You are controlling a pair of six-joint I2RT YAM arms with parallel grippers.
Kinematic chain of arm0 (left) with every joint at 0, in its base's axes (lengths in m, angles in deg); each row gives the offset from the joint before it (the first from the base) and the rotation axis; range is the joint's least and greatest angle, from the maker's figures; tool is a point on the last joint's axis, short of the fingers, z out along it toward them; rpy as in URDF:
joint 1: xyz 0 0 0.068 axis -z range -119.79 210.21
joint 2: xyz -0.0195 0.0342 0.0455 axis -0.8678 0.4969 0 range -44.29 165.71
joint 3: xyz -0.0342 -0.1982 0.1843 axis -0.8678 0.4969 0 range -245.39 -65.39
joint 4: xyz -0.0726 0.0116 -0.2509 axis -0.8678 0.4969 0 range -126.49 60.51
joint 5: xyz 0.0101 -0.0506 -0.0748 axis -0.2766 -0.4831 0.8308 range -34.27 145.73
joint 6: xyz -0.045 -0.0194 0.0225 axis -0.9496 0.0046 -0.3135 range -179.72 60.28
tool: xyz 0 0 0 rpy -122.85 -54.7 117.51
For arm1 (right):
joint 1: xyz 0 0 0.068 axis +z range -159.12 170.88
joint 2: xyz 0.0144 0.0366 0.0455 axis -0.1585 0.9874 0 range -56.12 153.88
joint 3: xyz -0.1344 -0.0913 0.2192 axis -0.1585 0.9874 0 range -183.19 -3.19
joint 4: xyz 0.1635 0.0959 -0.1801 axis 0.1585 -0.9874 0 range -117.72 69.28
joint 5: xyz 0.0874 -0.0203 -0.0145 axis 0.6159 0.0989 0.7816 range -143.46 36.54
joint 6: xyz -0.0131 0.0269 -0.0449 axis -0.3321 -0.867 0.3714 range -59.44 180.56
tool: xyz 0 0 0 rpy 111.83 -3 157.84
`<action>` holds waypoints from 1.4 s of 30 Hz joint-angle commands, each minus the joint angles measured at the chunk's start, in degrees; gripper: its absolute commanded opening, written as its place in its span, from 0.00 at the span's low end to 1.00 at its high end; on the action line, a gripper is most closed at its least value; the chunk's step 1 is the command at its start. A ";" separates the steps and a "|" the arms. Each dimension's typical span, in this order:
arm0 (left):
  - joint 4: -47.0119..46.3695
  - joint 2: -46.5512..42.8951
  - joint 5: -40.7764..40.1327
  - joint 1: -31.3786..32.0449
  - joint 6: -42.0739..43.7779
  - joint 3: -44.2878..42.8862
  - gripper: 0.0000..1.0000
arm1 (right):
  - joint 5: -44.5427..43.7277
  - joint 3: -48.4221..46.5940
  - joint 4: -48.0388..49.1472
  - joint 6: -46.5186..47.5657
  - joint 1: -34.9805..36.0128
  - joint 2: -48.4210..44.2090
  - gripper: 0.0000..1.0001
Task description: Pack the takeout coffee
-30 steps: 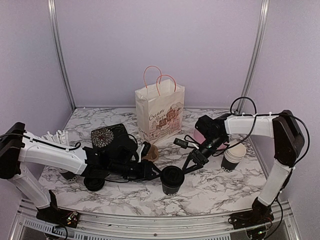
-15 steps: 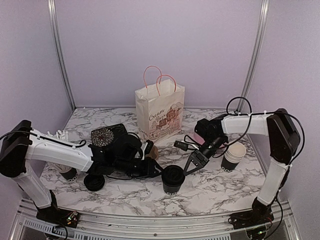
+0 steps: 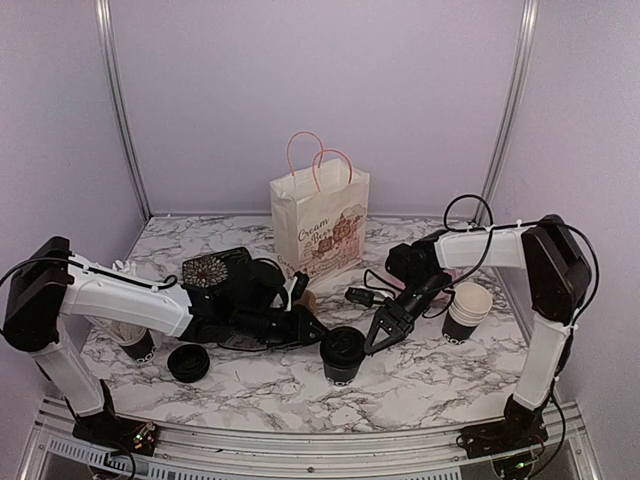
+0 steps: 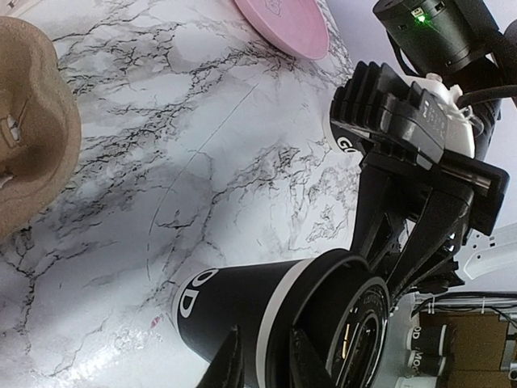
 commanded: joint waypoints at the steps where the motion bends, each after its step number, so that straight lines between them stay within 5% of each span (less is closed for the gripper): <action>1: 8.45 1.61 -0.06 1.19 3.69 0.50 0.22 | -11.43 -0.42 10.19 4.62 0.98 1.28 0.30; 7: 9.23 -0.31 -2.95 1.23 9.54 -5.37 0.35 | -5.91 -0.19 8.10 7.88 1.11 -3.80 0.53; 15: 12.11 -1.58 -5.94 1.14 13.68 -11.10 0.56 | -2.76 1.96 5.88 11.59 2.79 -5.62 0.63; 33: 18.10 -13.67 -11.62 2.15 5.14 1.19 0.68 | 4.71 -0.13 -4.45 23.96 11.49 -3.20 0.78; 42: 17.25 -11.53 -10.86 2.61 2.96 0.46 0.68 | 2.64 2.02 -7.75 27.81 4.56 -6.86 0.75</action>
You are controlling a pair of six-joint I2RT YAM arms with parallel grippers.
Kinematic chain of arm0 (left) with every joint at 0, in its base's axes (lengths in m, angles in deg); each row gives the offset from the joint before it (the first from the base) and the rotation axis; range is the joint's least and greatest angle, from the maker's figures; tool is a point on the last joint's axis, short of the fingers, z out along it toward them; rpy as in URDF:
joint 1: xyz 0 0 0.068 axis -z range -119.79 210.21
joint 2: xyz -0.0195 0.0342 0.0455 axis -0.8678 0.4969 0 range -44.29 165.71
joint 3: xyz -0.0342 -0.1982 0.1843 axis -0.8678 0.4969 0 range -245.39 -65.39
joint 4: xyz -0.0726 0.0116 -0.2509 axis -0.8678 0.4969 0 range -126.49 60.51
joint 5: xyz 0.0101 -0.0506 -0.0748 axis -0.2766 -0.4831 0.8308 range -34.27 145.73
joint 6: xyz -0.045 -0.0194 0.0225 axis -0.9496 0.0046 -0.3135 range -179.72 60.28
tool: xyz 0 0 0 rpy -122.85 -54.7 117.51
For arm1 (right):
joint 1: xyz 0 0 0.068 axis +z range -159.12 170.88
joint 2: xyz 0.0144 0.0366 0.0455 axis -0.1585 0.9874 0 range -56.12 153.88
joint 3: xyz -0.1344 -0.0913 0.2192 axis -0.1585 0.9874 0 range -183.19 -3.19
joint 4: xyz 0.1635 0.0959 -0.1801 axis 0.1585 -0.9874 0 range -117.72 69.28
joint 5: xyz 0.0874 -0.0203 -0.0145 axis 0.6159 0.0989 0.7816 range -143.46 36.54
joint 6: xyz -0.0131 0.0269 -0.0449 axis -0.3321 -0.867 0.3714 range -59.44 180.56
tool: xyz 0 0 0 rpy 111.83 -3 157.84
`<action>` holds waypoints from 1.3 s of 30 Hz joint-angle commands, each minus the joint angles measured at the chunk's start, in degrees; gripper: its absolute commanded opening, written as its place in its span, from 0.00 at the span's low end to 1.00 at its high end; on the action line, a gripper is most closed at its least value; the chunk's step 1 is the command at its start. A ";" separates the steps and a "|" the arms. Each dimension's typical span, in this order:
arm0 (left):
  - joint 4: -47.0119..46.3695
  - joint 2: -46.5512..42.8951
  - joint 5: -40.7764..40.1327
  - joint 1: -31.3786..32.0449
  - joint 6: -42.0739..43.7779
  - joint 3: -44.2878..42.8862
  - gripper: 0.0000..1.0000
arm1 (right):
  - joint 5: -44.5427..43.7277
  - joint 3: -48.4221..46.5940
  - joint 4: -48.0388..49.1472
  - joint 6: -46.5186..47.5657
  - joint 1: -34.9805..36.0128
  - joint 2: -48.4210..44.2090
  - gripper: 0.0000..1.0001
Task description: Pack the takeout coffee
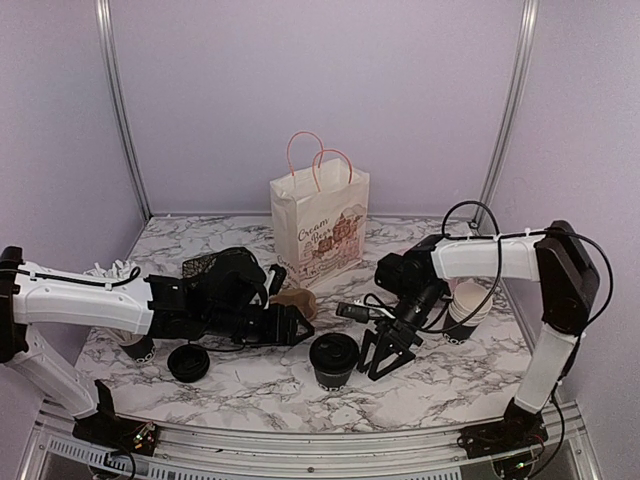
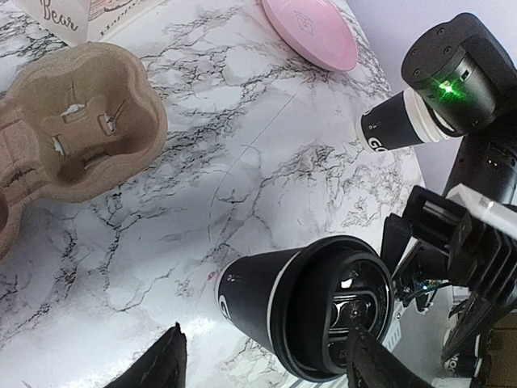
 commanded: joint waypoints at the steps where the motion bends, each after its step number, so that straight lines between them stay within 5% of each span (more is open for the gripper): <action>1: -0.04 1.38 -0.12 0.49 -1.28 -0.16 0.68 | 0.26 0.31 -2.06 2.49 -5.83 -2.41 0.72; 7: -2.68 3.70 2.32 1.23 -0.31 -1.34 0.68 | -7.55 2.02 8.27 -10.57 -9.39 -4.30 0.62; 15: -4.82 6.50 3.52 2.16 -0.81 -2.76 0.66 | -4.53 0.57 7.57 -11.34 -9.26 -0.90 0.51; 29: -4.82 8.70 4.94 2.34 -1.59 -2.65 0.58 | -1.11 -4.55 5.90 -11.87 -7.93 4.98 0.59; 39: -5.41 9.83 5.38 2.39 -1.85 -1.83 0.53 | -1.64 -5.46 5.93 -12.65 -6.16 7.83 0.54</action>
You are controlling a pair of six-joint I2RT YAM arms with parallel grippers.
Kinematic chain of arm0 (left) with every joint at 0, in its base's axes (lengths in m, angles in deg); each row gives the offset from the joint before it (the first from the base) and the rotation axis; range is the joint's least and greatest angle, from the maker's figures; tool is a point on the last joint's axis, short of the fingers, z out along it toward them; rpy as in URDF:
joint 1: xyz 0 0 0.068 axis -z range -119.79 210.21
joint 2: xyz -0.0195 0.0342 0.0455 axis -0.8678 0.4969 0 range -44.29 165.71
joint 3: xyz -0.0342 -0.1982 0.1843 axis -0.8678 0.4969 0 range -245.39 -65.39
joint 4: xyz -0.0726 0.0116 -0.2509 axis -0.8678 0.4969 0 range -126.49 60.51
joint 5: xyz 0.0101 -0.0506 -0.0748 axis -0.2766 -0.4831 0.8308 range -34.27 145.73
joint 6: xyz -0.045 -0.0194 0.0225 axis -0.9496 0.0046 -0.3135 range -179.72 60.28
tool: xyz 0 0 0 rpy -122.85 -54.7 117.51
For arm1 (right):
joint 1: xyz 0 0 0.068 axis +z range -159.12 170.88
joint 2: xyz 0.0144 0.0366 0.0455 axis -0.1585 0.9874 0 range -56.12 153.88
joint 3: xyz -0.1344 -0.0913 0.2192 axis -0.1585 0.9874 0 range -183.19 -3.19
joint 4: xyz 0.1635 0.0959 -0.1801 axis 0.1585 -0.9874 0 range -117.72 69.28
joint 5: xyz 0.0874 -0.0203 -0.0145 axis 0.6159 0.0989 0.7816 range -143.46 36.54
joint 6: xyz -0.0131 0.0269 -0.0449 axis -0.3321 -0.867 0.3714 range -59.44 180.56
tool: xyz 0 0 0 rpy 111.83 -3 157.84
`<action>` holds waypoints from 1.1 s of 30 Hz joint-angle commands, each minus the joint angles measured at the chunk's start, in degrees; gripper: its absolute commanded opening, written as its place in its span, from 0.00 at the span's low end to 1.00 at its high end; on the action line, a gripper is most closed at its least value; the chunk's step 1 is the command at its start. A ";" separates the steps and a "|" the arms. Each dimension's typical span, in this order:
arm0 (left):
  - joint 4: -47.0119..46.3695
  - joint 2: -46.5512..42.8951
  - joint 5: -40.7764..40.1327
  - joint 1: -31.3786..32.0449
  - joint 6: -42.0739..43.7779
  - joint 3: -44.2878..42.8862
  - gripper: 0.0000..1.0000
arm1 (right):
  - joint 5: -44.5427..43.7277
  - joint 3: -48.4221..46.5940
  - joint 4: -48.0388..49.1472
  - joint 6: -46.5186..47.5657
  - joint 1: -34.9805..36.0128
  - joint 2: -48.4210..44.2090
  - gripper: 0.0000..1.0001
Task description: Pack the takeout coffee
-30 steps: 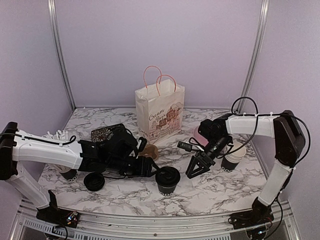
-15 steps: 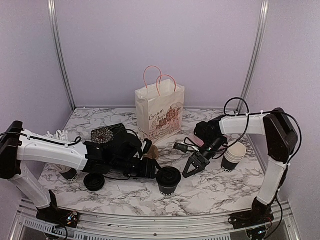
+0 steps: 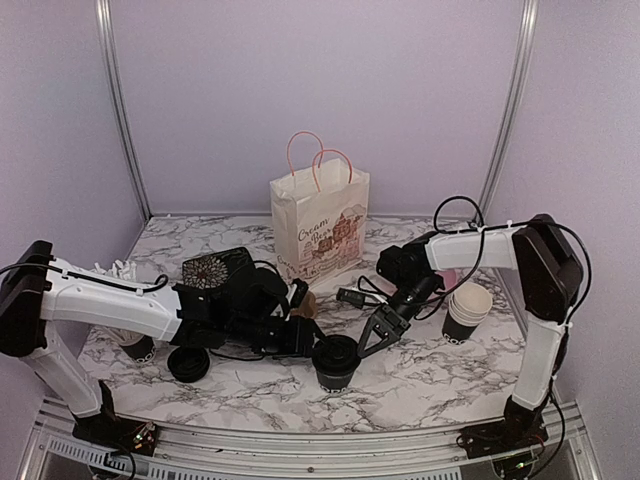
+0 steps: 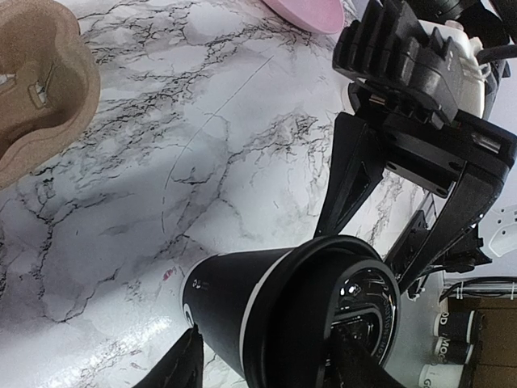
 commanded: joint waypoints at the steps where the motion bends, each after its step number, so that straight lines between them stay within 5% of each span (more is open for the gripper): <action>1: 0.51 2.04 1.02 0.23 0.16 -0.04 0.52 | -0.65 -1.98 0.46 -0.98 0.73 1.79 0.54; 12: 2.11 4.37 -0.30 0.07 -0.83 2.61 0.47 | -18.12 3.83 9.63 -11.42 -0.05 5.89 0.36; 17: 1.58 4.78 -0.11 0.00 -0.44 3.21 0.46 | -14.78 2.04 8.16 -8.45 -0.05 4.25 0.35; 26: 2.35 0.07 -5.28 0.08 8.16 -3.63 0.68 | -9.07 -1.12 3.29 -3.23 -1.55 -5.63 0.58; 33: 6.95 -1.18 -9.82 0.01 12.71 -9.13 0.70 | -14.13 -0.22 2.85 -2.72 -1.73 -12.15 0.69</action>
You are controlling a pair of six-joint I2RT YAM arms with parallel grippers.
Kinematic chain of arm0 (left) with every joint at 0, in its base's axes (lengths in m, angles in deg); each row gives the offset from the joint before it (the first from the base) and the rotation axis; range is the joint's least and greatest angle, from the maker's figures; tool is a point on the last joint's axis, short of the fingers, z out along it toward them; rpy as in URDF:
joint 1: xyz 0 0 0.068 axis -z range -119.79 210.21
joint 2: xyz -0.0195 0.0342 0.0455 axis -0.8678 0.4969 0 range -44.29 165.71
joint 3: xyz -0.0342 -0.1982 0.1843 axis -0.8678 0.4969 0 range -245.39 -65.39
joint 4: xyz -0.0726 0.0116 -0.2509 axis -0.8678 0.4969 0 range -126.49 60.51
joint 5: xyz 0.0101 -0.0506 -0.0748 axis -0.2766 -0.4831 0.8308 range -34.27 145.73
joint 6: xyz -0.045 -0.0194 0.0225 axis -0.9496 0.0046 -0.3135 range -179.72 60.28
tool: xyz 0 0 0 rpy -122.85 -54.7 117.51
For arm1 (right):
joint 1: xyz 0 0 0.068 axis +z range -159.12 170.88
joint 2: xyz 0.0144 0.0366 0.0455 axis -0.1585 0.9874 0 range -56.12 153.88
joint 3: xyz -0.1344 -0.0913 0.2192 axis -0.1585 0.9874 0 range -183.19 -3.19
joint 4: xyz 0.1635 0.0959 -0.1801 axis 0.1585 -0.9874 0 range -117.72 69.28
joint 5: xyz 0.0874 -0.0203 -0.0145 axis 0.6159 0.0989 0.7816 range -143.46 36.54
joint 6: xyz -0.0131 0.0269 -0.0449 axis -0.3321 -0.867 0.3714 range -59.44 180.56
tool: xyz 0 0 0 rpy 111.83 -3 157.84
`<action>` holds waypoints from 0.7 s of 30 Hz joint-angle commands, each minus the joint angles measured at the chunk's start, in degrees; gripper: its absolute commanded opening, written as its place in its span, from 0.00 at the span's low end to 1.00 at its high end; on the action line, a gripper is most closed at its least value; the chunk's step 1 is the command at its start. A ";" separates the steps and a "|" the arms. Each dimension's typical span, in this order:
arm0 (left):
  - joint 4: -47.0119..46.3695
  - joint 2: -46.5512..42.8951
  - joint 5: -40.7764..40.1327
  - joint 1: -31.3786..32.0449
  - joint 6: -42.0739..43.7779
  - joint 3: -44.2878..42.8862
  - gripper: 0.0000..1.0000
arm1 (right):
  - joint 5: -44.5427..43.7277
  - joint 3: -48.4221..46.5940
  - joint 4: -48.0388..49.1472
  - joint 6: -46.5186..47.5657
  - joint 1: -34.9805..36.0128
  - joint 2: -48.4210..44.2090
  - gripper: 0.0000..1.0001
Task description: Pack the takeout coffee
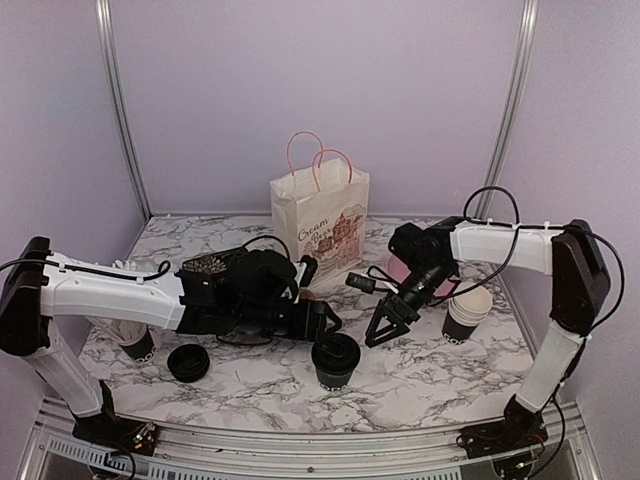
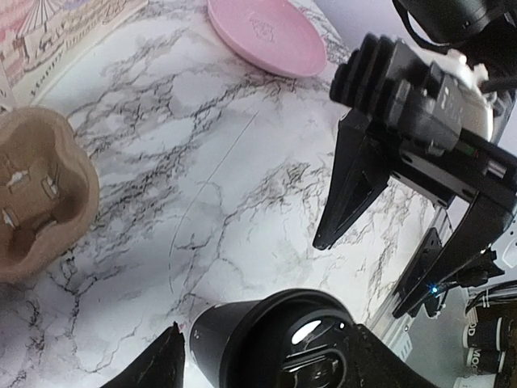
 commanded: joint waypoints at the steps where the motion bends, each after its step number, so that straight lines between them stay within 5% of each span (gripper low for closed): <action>1: 5.37 -3.17 -4.43 0.07 4.76 -3.07 0.70 | -6.23 -0.87 0.67 2.09 -0.23 -4.97 0.69; 10: 7.44 -10.92 -9.94 -0.35 7.70 1.59 0.73 | -21.59 -0.07 9.04 10.54 6.37 -16.81 0.70; 21: -4.71 -9.56 -1.55 -0.39 3.36 9.16 0.66 | -30.72 0.09 14.27 12.57 16.46 -12.14 0.78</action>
